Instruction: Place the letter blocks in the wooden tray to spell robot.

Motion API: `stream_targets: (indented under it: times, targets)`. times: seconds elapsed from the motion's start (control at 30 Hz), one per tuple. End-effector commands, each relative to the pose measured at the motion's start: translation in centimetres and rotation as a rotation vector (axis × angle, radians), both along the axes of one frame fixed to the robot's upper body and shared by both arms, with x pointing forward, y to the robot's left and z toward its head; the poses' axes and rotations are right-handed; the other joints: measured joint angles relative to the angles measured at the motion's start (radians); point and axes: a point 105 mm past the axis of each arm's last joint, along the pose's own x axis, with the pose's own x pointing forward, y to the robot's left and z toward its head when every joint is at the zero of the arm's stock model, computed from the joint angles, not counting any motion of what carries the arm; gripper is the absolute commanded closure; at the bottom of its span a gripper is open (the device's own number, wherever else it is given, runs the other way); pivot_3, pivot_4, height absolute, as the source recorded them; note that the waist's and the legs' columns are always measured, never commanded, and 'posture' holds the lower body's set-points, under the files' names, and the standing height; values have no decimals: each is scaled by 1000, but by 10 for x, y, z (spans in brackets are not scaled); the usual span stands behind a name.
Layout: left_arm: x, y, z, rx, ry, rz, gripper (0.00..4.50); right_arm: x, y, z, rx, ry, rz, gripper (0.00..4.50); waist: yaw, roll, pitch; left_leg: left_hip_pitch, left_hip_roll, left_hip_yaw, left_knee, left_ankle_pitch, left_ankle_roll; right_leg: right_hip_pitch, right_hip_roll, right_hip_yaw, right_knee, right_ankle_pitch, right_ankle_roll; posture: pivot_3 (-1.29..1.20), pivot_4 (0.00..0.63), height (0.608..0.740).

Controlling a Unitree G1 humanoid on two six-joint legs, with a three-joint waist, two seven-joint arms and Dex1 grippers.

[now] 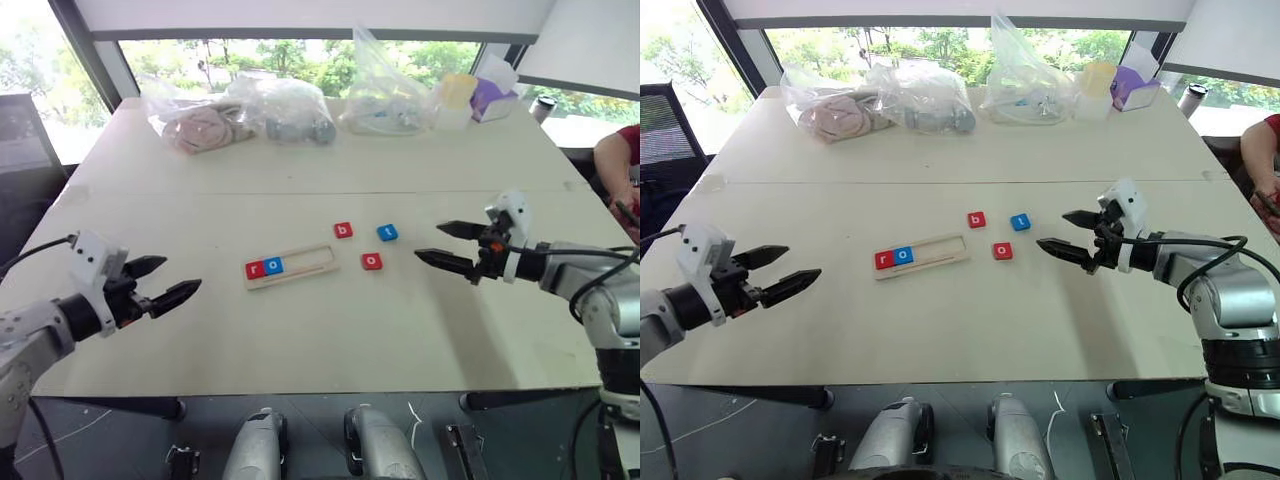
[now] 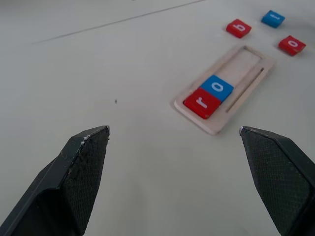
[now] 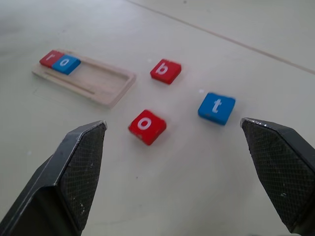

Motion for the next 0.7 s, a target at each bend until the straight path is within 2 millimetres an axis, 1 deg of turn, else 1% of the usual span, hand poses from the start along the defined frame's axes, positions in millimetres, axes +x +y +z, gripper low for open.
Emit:
stream_targets:
  times: [0.03,0.17,0.27,0.37,0.47,0.5,0.57,0.63,0.7]
  targets:
    - [3,-1,6,43,-21,-24,77,0,-6,14,-7,-54,-21,0,0,0,0,0,0,0,0,0,0,0,0,0,0,0,0,0,150,740]
    - [13,7,10,102,-57,36,77,2,-8,11,-24,-50,-55,0,1,0,0,0,0,0,0,0,0,0,0,0,0,0,0,0,150,740]
    - [21,18,13,148,-104,115,77,5,-11,10,-39,-48,-81,0,1,0,0,0,0,0,0,0,0,0,0,0,0,0,0,0,150,740]
    - [25,27,8,199,-89,181,77,6,-11,12,-37,-53,-83,0,-1,0,0,0,0,0,0,0,0,0,0,0,0,0,1,0,150,740]
    - [31,32,11,215,-99,214,77,6,-10,14,-33,-60,-86,0,0,0,0,0,0,0,0,0,0,0,0,0,0,1,2,0,150,740]
    - [32,33,12,204,-97,210,77,6,-10,14,-31,-60,-88,0,1,0,0,0,0,0,0,0,0,0,0,0,1,1,2,0,150,740]
    - [30,30,13,154,-67,156,77,6,-10,14,-31,-60,-91,0,2,0,0,0,0,0,0,0,0,0,0,0,1,1,2,0,150,740]
    - [26,23,16,107,-37,78,77,4,-11,11,-66,-46,-89,0,1,0,0,0,0,0,0,0,0,0,0,0,1,1,1,0,150,740]
    - [25,22,17,131,-28,39,77,3,-11,10,-77,-36,-78,0,0,0,0,0,0,1,0,0,0,0,0,0,0,1,1,0,150,740]
